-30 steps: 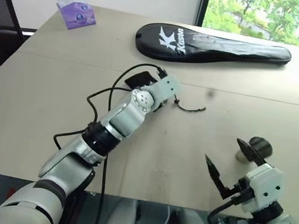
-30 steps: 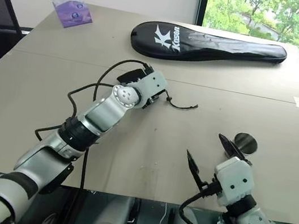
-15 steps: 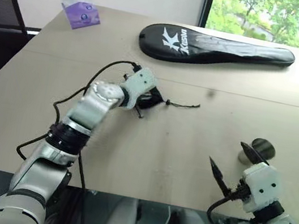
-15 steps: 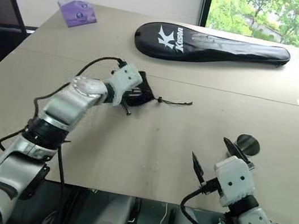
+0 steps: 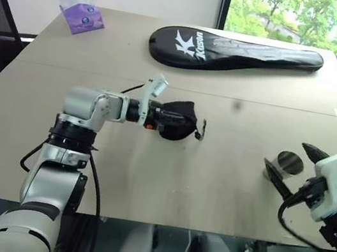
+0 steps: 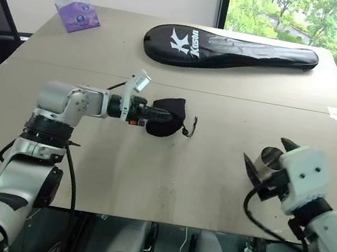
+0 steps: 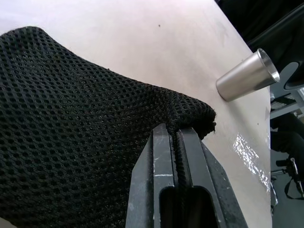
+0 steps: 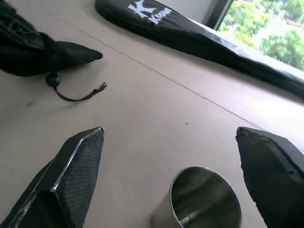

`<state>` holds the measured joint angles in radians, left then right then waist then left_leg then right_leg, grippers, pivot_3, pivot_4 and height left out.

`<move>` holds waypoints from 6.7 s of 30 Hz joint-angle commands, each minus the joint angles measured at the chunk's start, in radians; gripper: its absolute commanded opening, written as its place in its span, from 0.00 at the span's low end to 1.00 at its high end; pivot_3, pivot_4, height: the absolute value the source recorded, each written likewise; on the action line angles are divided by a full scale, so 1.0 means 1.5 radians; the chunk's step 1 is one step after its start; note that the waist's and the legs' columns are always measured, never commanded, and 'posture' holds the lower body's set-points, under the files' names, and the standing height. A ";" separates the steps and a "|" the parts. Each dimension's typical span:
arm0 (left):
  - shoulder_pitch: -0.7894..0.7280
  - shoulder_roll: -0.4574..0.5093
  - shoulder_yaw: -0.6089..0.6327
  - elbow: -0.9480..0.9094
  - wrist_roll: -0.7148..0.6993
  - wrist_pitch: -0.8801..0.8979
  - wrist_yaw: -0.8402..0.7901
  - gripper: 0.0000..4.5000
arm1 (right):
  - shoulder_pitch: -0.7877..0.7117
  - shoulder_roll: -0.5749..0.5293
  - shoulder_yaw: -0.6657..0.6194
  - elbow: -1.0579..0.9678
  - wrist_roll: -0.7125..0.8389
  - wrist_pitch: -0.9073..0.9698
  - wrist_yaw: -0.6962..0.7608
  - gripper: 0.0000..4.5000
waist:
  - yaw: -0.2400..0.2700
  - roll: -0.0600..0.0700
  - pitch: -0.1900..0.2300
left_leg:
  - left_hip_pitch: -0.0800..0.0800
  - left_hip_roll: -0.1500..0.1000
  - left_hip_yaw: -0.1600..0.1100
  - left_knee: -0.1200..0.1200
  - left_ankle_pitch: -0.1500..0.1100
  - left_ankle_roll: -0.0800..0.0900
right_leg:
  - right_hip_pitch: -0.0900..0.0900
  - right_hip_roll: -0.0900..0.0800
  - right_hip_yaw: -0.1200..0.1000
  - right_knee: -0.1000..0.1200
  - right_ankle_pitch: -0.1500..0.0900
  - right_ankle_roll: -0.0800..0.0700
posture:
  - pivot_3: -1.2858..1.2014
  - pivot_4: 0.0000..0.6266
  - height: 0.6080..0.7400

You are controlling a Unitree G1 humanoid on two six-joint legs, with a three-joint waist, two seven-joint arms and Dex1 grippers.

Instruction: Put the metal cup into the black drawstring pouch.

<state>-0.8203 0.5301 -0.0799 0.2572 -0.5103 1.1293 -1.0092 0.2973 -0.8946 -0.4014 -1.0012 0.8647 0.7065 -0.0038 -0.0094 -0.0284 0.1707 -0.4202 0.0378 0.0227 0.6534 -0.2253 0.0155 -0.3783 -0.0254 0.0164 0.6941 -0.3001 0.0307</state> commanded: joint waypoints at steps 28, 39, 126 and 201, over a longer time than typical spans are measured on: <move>0.022 -0.095 0.073 -0.201 -0.073 0.107 0.242 0.00 | -0.234 -0.086 -0.046 0.237 0.222 0.280 0.153 0.02 | 0.003 0.000 0.000 | -0.005 0.000 -0.002 0.001 0.000 0.000 | -0.002 0.000 -0.002 -0.003 0.000 0.001 | 0.52 0.24 1.00; -0.029 -0.183 0.047 -0.127 -0.051 0.123 0.301 0.00 | -0.259 0.284 0.239 0.199 -0.040 -0.064 0.138 0.02 | -0.002 0.000 0.000 | -0.005 0.000 -0.002 0.001 0.001 -0.002 | -0.002 0.000 -0.001 -0.003 0.000 0.001 | 0.52 0.24 1.00; -0.026 -0.272 0.415 -0.001 -0.692 0.295 0.692 0.00 | -0.633 0.427 0.472 0.677 -0.710 -0.247 0.388 0.02 | -0.002 0.001 0.001 | -0.006 -0.001 -0.002 0.000 0.004 -0.007 | -0.007 -0.004 -0.001 0.001 0.000 0.001 | 0.52 0.24 1.00; 0.191 0.036 0.158 -0.202 -0.269 -0.107 0.039 0.00 | -0.491 0.385 0.329 0.408 -0.606 -0.189 0.258 0.00 | -0.014 0.001 0.001 | -0.007 0.000 -0.001 -0.001 0.004 -0.006 | -0.009 -0.001 0.000 0.001 0.000 0.000 | 0.52 0.24 1.00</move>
<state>-0.5036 0.5998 0.1526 -0.0265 -0.9326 1.0398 -0.9415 -0.3920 -0.2902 0.1331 -0.2747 -0.0357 0.3834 0.3763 -0.0297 -0.0264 0.1729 -0.4312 0.0371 0.0215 0.6519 -0.2196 0.0064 -0.3913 -0.0273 0.0164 0.6961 -0.3000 0.0309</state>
